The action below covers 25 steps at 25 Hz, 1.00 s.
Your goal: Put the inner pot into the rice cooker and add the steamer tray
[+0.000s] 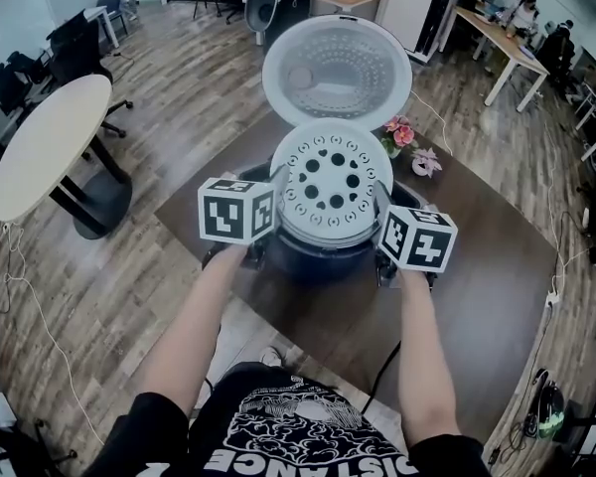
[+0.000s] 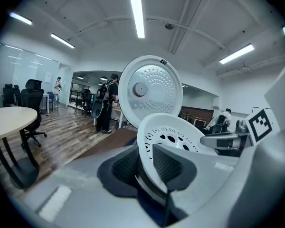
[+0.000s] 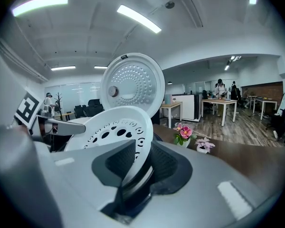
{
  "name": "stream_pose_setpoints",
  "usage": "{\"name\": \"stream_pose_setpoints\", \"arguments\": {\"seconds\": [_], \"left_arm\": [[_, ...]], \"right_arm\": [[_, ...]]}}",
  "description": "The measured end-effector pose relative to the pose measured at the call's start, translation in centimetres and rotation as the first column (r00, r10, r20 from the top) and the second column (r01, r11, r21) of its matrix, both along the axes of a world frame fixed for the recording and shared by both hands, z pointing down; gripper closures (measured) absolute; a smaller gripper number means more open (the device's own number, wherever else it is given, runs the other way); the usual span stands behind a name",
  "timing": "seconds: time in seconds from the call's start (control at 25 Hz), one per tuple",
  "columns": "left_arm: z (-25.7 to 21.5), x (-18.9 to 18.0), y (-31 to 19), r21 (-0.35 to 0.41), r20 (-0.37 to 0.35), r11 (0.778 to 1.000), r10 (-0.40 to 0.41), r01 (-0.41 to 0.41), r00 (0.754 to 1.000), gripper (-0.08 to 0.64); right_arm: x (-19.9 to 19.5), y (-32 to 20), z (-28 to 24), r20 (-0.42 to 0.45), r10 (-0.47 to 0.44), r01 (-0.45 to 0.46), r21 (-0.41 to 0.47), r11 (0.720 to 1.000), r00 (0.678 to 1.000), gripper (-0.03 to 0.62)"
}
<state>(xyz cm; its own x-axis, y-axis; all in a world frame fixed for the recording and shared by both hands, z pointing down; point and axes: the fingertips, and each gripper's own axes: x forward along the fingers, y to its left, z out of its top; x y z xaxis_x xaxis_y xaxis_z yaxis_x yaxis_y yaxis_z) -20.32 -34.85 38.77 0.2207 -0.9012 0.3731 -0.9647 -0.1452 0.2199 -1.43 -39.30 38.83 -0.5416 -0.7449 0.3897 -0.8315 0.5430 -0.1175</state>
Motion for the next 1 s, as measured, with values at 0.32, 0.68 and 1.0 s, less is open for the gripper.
{"name": "stream_pose_setpoints", "arguments": {"seconds": [0.32, 0.68, 1.0], "left_arm": [[0.0, -0.2, -0.1, 0.006, 0.01, 1.0, -0.001, 0.001, 1.0, 0.471], [-0.1, -0.2, 0.1, 0.018, 0.006, 1.0, -0.005, 0.005, 1.0, 0.448], [-2.2, 0.1, 0.1, 0.02, -0.045, 1.0, -0.012, 0.013, 0.999, 0.419]], "right_arm": [[-0.2, -0.3, 0.1, -0.023, 0.0, 0.0, 0.017, 1.0, 1.0, 0.486], [-0.1, 0.0, 0.2, -0.029, -0.002, 0.002, 0.031, 1.0, 1.0, 0.459], [-0.2, 0.5, -0.6, 0.026, -0.025, 0.025, -0.032, 0.999, 0.999, 0.459]]}}
